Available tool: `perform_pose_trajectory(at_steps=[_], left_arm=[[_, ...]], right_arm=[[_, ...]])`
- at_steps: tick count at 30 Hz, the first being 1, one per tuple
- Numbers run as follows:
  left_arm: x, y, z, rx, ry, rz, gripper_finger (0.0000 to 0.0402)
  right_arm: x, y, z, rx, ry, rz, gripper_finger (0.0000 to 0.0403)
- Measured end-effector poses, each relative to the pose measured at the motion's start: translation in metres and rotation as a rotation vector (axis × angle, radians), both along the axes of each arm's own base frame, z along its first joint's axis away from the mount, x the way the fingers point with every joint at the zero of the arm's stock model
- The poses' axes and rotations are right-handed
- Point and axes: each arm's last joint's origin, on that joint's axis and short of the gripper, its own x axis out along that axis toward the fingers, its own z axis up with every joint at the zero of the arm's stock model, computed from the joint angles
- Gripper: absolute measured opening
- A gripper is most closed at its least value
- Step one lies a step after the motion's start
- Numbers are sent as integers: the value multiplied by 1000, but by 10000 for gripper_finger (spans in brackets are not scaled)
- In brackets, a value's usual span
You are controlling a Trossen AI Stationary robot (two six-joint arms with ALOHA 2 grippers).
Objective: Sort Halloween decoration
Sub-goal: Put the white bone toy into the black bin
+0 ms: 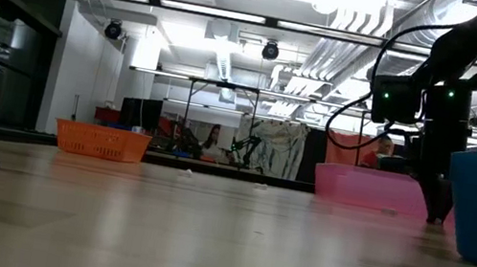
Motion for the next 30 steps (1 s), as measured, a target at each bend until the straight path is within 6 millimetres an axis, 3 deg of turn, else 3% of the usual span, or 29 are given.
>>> perform_pose_trajectory(at_steps=[6, 12, 17, 24, 30], left_arm=[[0, 0, 0, 0, 1, 0, 3], [0, 0, 0, 1, 1, 0, 3], [0, 0, 0, 0, 1, 0, 3], [0, -1, 0, -4, 1, -31, 3], [2, -2, 0, -24, 1, -147, 1]], right_arm=[[-1, 3, 4, 14, -14, 47, 6], [-7, 7, 31, -52, -147, 171, 5], [-1, 12, 68, -240, -438, 377, 5], [28, 26, 123, -606, -933, 773, 5], [51, 46, 152, -940, -1152, 1062, 5]])
